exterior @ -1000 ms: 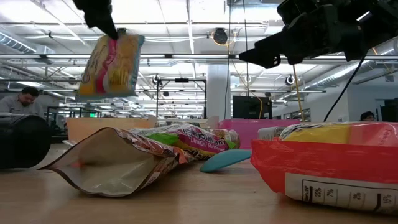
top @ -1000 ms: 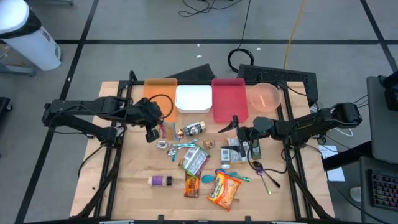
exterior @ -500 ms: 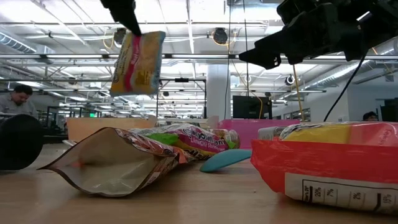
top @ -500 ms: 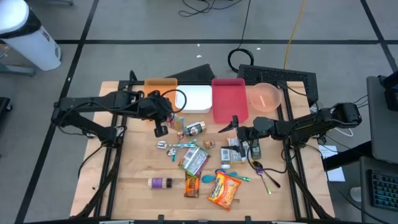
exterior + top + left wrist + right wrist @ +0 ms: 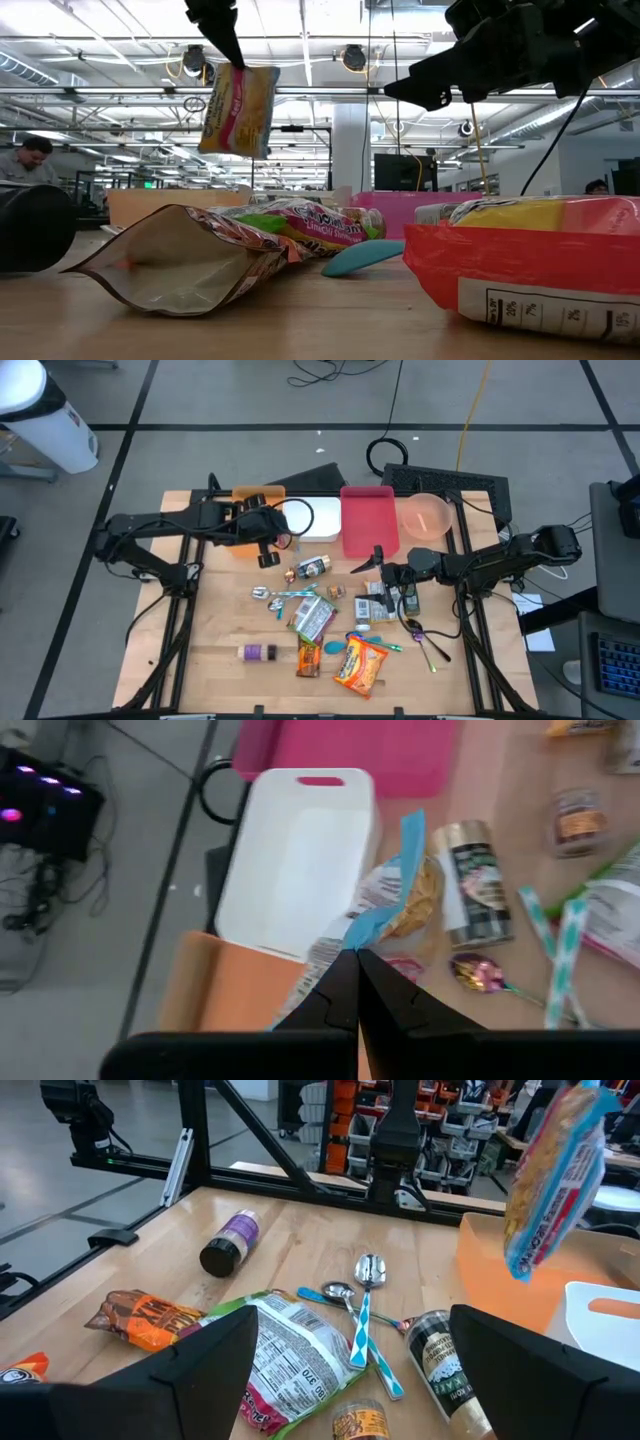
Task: Pick & Place Food Item
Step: Put the blue noodle pack into the orange bin
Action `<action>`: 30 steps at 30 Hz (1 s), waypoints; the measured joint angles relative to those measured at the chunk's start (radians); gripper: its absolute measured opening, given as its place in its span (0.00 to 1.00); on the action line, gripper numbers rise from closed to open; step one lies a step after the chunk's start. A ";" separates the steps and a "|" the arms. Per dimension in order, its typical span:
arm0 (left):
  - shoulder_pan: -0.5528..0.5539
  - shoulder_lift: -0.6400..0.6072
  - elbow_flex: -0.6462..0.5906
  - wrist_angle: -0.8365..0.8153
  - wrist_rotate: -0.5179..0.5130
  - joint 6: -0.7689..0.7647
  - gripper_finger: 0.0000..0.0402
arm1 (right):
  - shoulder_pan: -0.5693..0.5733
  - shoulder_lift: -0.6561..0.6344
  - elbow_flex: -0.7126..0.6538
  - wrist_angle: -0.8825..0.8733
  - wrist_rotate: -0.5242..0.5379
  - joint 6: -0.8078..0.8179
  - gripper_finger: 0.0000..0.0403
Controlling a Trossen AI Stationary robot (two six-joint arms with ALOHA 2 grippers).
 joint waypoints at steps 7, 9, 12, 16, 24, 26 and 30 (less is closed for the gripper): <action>0.026 -0.009 0.001 0.008 0.011 0.003 0.00 | 0.000 0.000 0.000 0.000 0.000 0.000 0.79; 0.026 -0.008 0.001 0.022 0.028 0.003 0.00 | 0.000 0.000 0.000 0.000 0.000 0.000 0.79; 0.026 -0.004 0.001 0.056 0.057 0.002 0.00 | 0.000 0.000 0.000 0.000 0.000 0.000 0.79; 0.026 -0.004 0.001 0.098 0.127 0.002 0.00 | 0.000 0.000 0.000 0.001 0.006 0.000 0.79; 0.022 -0.004 0.001 0.130 0.181 0.034 0.00 | 0.000 0.000 0.000 0.001 0.008 0.001 0.79; 0.025 -0.004 0.001 0.128 0.162 0.038 0.00 | 0.000 0.000 0.000 0.001 0.008 0.001 0.79; 0.041 -0.004 0.001 0.109 0.121 0.073 0.00 | 0.000 0.000 0.000 0.001 0.008 0.001 0.79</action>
